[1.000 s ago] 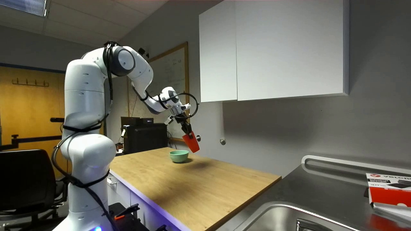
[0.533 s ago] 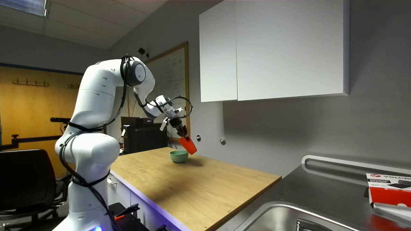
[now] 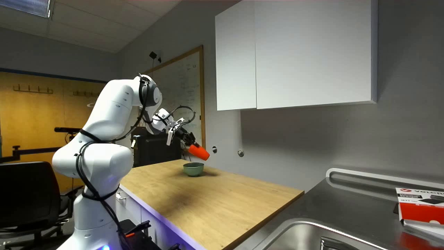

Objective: Pour the contents of the orange cup into the bowl

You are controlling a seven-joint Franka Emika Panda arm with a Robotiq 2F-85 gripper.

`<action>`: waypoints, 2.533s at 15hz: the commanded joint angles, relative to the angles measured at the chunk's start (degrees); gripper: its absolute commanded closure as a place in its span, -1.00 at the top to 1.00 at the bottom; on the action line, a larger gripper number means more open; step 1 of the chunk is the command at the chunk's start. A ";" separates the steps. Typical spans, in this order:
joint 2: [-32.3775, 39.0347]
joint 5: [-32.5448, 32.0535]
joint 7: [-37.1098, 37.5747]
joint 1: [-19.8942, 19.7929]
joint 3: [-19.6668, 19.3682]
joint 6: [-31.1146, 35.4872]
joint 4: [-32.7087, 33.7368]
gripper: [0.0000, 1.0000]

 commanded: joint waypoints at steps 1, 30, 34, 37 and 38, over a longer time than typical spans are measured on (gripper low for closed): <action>7.40 -9.52 0.72 4.29 -1.22 -6.18 6.96 -0.97; 20.13 -45.54 2.89 8.64 -2.71 -27.15 9.92 -0.97; 20.56 -46.61 3.25 8.64 -2.53 -28.92 10.08 -0.97; 20.69 -47.53 3.05 8.65 -2.52 -29.63 9.99 -0.97; 20.75 -47.61 2.94 8.62 -2.40 -29.94 10.05 -0.97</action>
